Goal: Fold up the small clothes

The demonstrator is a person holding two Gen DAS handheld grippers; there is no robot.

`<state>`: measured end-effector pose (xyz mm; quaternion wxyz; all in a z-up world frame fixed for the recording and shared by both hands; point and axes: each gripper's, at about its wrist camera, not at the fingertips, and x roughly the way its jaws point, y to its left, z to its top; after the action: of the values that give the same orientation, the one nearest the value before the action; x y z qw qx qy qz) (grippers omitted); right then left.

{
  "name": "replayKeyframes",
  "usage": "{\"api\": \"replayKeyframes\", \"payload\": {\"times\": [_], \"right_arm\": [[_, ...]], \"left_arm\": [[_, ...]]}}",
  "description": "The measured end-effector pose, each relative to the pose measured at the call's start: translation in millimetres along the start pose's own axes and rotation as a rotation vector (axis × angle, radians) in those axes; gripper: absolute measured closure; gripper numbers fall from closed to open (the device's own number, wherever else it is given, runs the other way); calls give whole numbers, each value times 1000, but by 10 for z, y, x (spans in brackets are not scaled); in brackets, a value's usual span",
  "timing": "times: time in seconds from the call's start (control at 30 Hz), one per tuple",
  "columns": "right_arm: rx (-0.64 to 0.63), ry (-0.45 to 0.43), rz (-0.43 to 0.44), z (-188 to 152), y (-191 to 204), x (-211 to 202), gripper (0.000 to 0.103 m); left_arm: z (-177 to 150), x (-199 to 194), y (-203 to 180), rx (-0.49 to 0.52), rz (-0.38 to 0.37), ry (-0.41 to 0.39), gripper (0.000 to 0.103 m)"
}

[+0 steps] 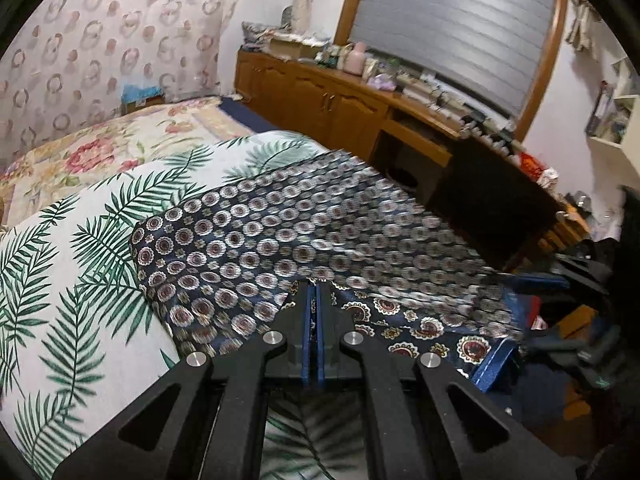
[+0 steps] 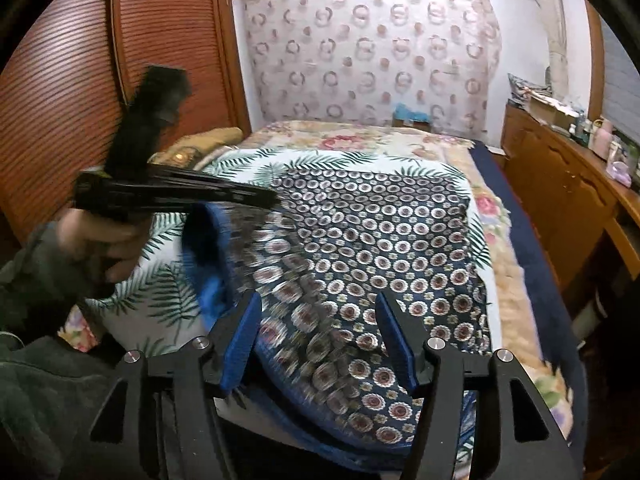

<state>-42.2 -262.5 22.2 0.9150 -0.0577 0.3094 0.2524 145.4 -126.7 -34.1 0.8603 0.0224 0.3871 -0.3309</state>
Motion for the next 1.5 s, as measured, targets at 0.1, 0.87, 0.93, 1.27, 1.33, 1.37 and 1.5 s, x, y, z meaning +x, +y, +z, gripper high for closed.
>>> {"api": "replayKeyframes", "payload": {"times": [0.1, 0.87, 0.93, 1.27, 1.33, 1.37, 1.5], "right_arm": [[-7, 1, 19, -37, 1, -26, 41], [-160, 228, -6, -317, 71, 583, 40], [-185, 232, -13, -338, 92, 615, 40], [-217, 223, 11, -383, 69, 620, 69], [-216, 225, 11, -379, 44, 615, 79], [-216, 226, 13, -379, 30, 615, 83], [-198, 223, 15, -365, -32, 606, 95]], "left_arm": [[26, 146, 91, -14, 16, 23, 100], [-3, 363, 169, -19, 50, 69, 100], [-11, 357, 171, -18, 49, 69, 100], [-46, 322, 178, -18, 49, 73, 100], [-53, 312, 181, -19, 48, 73, 100], [-50, 314, 186, -19, 49, 73, 100], [-80, 302, 198, -19, 50, 76, 100]]}}
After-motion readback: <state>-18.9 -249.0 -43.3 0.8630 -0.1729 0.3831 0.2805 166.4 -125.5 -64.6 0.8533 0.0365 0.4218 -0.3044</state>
